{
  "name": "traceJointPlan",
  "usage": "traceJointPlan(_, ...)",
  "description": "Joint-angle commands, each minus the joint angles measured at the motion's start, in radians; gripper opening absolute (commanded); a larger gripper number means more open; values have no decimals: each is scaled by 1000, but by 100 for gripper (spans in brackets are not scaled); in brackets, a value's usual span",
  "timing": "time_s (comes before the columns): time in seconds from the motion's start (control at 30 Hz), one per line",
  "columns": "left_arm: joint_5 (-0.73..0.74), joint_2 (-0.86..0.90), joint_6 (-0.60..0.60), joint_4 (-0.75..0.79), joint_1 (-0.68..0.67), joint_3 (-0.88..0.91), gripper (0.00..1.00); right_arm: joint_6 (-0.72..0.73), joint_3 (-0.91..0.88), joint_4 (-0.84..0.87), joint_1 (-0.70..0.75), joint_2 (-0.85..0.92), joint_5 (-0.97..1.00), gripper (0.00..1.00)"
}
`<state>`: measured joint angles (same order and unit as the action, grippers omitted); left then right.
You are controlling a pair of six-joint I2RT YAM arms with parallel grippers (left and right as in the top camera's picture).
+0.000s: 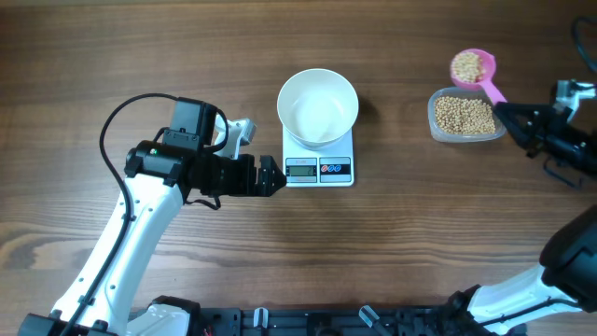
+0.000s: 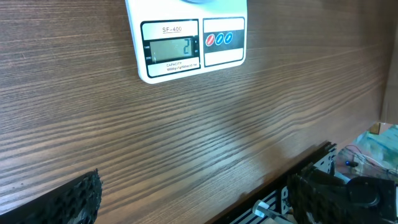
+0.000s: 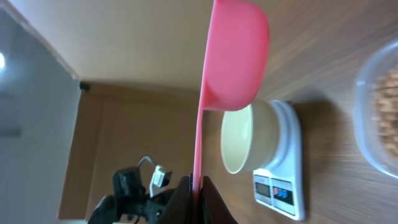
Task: Scoop item into bowl and weigh 150g on scale
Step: 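Lift the filled pink scoop up out of the soybean container, then carry the scoop leftward over the white bowl on the scale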
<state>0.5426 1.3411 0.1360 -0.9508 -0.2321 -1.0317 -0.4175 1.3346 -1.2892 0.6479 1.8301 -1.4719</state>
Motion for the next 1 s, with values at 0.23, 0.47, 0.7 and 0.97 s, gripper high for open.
traceJointPlan(0.23, -10, 2, 2, 0, -1, 0, 100, 80, -2, 82, -154, 14, -124, 4)
traceJointPlan(0.47, -10, 2, 2, 0, -1, 0, 100, 223, -2, 212, -270, 14, -122, 4)
traceJointPlan(0.7, -10, 2, 2, 0, -1, 0, 100, 460, 2, 399, -380, 7, -43, 4)
traceJointPlan(0.97, -10, 2, 2, 0, -1, 0, 100, 636, 3, 559, -486, -43, 43, 5)
